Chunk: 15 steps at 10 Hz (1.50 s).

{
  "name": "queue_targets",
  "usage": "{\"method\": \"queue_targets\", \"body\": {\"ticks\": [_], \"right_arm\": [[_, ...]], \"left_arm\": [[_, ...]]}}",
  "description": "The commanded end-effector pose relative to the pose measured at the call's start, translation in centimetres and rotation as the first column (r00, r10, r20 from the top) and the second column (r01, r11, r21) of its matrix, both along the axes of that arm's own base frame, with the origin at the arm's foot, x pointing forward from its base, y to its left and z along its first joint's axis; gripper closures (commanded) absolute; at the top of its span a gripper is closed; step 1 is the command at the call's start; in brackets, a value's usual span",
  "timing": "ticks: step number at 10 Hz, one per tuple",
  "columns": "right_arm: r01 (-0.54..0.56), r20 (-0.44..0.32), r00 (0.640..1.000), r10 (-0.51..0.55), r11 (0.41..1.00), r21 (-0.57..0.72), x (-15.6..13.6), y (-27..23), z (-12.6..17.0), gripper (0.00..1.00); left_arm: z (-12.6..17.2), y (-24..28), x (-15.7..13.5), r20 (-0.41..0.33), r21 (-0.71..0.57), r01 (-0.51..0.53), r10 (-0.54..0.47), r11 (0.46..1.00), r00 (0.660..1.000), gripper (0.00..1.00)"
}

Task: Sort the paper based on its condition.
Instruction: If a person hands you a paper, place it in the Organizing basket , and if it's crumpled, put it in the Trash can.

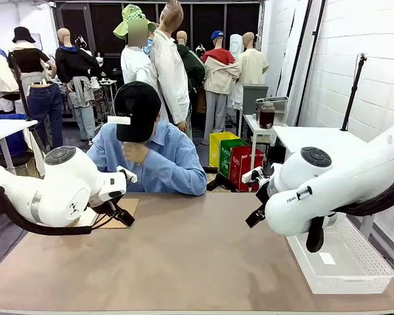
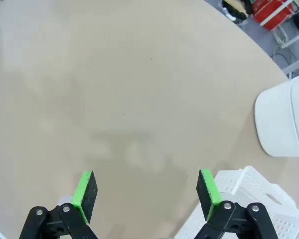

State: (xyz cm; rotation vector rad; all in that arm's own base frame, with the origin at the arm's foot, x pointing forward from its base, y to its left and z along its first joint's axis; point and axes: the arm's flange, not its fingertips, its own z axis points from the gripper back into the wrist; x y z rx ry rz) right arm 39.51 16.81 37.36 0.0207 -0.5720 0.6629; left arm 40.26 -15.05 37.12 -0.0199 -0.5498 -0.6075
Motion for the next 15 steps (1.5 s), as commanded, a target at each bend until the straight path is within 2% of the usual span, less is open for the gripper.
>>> {"method": "queue_targets", "body": {"ticks": [1, 11, 13, 15], "right_arm": [[0.000, 0.000, 1.000, 0.000, 1.000, 0.000, 0.0, 0.0, 0.0, 0.00], [-0.001, 0.000, 1.000, 0.001, 1.000, -0.001, 0.0, 0.0, 0.0, 0.00], [-0.021, 0.014, 1.000, 0.021, 1.000, -0.002, -0.1, 1.1, 0.1, 0.00], [-0.020, 0.007, 1.000, 0.020, 1.000, -0.022, -1.6, 3.1, 2.3, 0.00]], "left_arm": [[0.0, 0.0, 0.0, 0.000, 0.000, 0.000, 0.000, 1.000, 1.000, 0.00], [0.0, -0.1, 0.0, 0.000, 0.001, 0.002, -0.002, 1.000, 1.000, 0.00], [1.4, -0.1, -0.9, 0.028, -0.002, -0.012, 0.012, 1.000, 1.000, 0.00], [3.9, -1.0, -2.5, 0.050, 0.007, -0.034, 0.034, 0.999, 0.998, 0.00]]}}
